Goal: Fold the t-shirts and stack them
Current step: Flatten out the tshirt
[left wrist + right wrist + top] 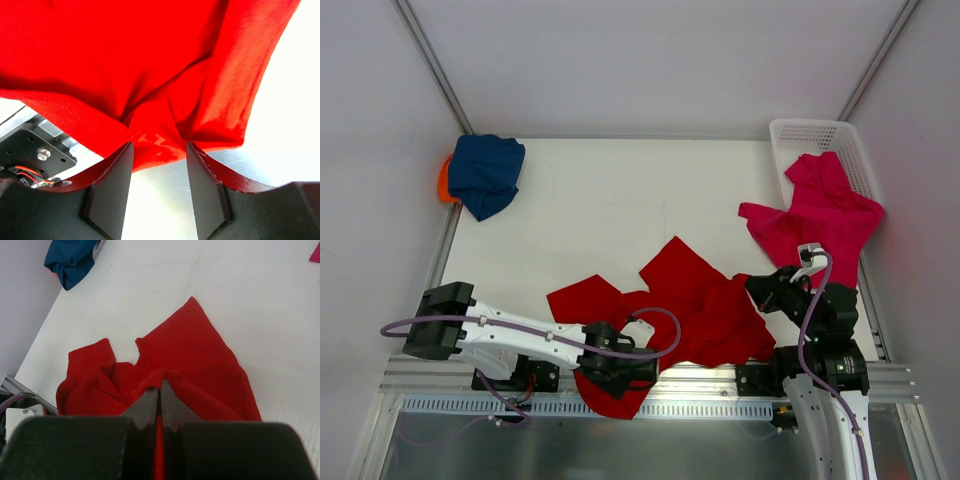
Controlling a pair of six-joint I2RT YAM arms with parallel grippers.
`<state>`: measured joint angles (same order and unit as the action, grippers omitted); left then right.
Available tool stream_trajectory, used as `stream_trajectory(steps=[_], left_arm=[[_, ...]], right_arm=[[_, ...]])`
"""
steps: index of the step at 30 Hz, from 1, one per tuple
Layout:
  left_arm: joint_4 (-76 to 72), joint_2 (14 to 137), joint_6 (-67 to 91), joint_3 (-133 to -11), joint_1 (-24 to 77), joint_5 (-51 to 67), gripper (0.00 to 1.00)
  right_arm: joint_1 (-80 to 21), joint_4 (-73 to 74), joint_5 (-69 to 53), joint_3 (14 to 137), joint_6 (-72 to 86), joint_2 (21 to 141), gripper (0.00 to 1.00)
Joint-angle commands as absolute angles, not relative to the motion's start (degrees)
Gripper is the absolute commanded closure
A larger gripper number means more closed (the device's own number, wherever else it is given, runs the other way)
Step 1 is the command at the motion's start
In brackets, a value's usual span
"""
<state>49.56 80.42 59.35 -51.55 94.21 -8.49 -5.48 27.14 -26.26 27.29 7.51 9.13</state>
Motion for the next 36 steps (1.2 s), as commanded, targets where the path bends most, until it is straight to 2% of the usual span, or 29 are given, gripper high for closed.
stream_trajectory(steps=[1, 27, 36], left_arm=[[53.5, 80.2, 59.0, -54.7, 95.3, -11.0, 0.54], [52.8, 84.6, 59.5, -54.5, 95.6, -14.7, 0.59], [41.8, 77.5, 57.3, -49.4, 95.6, -15.8, 0.64]], right_arm=[[-5.3, 23.9, -27.9, 27.2, 8.1, 9.8, 1.00], [-5.2, 24.1, -28.1, 27.0, 8.3, 9.3, 0.99], [-5.3, 23.9, -28.2, 27.0, 8.3, 9.4, 1.00]])
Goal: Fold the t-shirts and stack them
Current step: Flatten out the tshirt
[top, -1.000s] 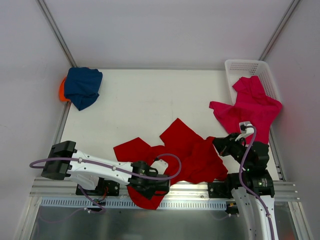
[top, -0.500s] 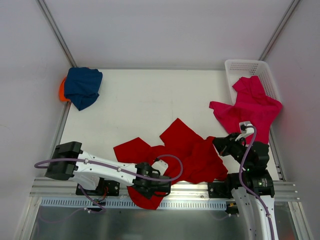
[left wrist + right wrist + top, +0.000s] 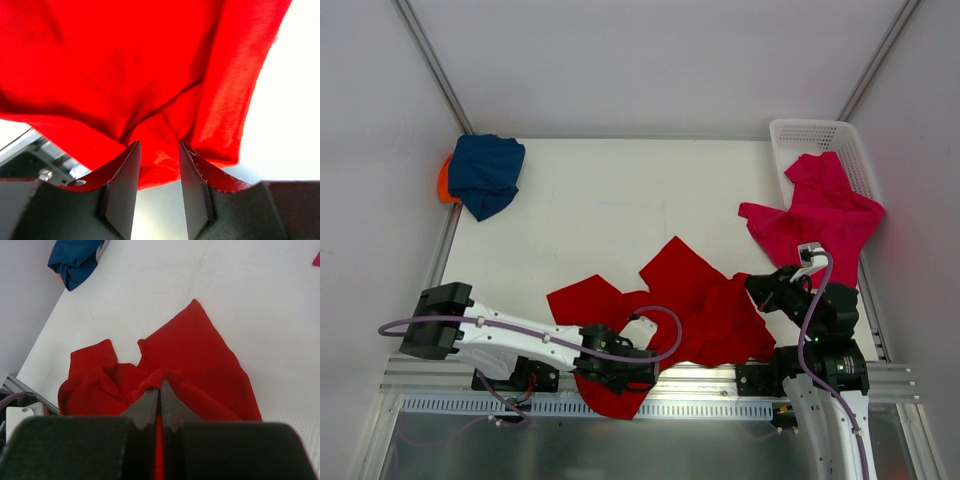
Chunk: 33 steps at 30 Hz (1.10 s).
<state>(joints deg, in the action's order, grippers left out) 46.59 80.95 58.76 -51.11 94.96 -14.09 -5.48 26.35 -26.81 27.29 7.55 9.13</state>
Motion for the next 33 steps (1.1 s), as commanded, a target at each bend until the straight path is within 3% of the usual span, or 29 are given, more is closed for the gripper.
stream_trajectory(steps=[1, 33], left_arm=[[40.8, 76.6, 57.2, -49.0, 95.6, -15.6, 0.63], [36.5, 77.8, 60.6, -42.8, 95.6, -13.9, 0.64]], right_arm=[[-5.2, 23.8, -28.2, 26.9, 8.3, 9.4, 0.99], [-5.3, 23.9, -28.4, 26.8, 8.4, 9.3, 1.00]])
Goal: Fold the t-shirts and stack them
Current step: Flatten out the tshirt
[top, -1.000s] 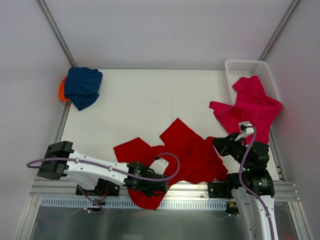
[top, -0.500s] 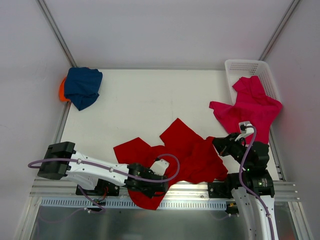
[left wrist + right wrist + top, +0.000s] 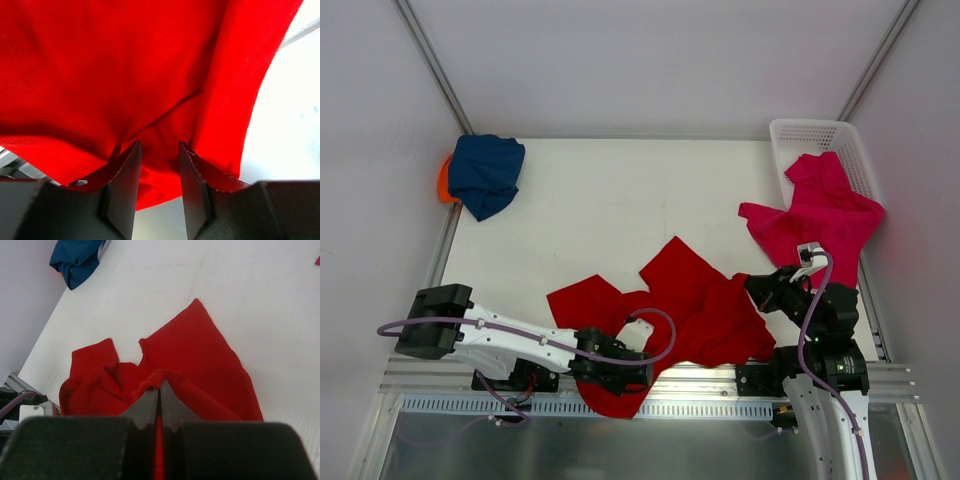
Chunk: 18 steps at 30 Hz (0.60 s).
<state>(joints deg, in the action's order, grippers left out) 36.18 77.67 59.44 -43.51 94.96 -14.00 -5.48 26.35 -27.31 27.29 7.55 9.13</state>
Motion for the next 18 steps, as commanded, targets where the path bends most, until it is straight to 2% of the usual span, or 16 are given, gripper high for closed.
stream_trajectory(steps=[1, 7, 10, 11, 18], left_arm=[[36.5, 77.8, 60.8, -42.5, 95.6, -13.9, 0.65], [36.5, 77.2, 61.7, -41.3, 95.6, -14.1, 0.73], [36.5, 76.9, 62.4, -40.8, 95.6, -14.4, 0.90], [36.5, 76.9, 62.5, -40.6, 95.6, -14.5, 0.99], [37.7, 75.8, 60.4, -42.8, 95.7, -17.0, 1.00]], right_arm=[[-5.3, 23.8, -28.4, 26.8, 8.4, 9.3, 0.99], [-5.3, 23.8, -28.4, 26.8, 8.5, 9.5, 1.00], [-5.3, 23.8, -28.4, 26.8, 8.4, 9.6, 0.99], [-5.3, 23.8, -28.4, 26.7, 8.4, 9.6, 1.00], [-5.2, 23.8, -28.2, 26.7, 8.4, 9.8, 0.99]])
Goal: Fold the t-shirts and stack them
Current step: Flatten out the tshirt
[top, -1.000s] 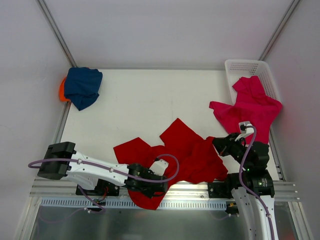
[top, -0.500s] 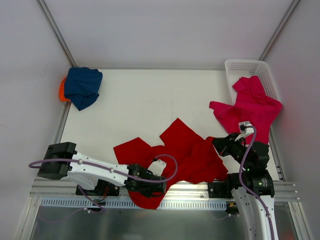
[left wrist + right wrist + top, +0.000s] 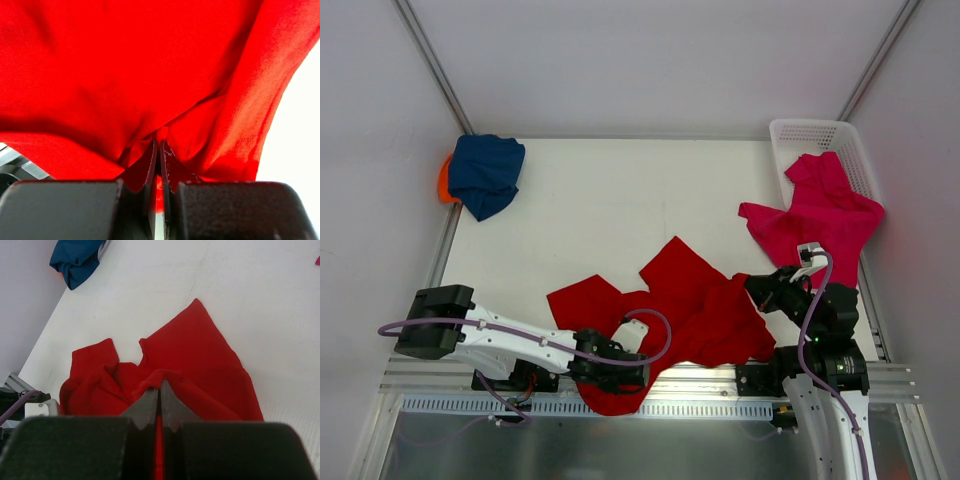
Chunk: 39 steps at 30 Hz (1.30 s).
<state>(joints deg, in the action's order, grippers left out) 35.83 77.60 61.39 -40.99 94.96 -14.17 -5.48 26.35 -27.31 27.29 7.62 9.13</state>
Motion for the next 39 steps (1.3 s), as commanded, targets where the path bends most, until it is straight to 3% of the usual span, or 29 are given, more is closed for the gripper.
stream_trajectory(steps=[1, 9, 16, 25, 33, 39], left_arm=[[38.3, 74.0, 59.9, -43.5, 95.7, -17.8, 1.00], [58.2, 63.6, 51.2, -62.5, 95.7, -30.3, 1.00], [65.2, 56.7, 40.5, -76.4, 95.7, -39.0, 1.00], [65.2, 47.2, 25.2, -93.5, 95.7, -38.6, 1.00], [63.7, 50.6, 9.0, -116.0, 95.7, -35.7, 1.00], [48.2, 46.9, -7.8, -116.3, 95.3, -37.7, 1.00]], right_arm=[[-5.3, 23.8, -28.2, 26.7, 8.4, 9.8, 1.00], [-5.3, 26.7, -30.6, 36.7, 7.6, 9.8, 1.00], [-5.2, 37.9, -32.1, 64.2, 1.3, 17.1, 1.00], [-6.1, 41.4, -28.4, 80.9, -6.1, 19.1, 0.99], [-6.0, 18.6, -26.8, 80.5, -8.3, 13.1, 0.99], [-6.0, 17.6, -20.7, 87.5, -13.6, 17.0, 1.00]])
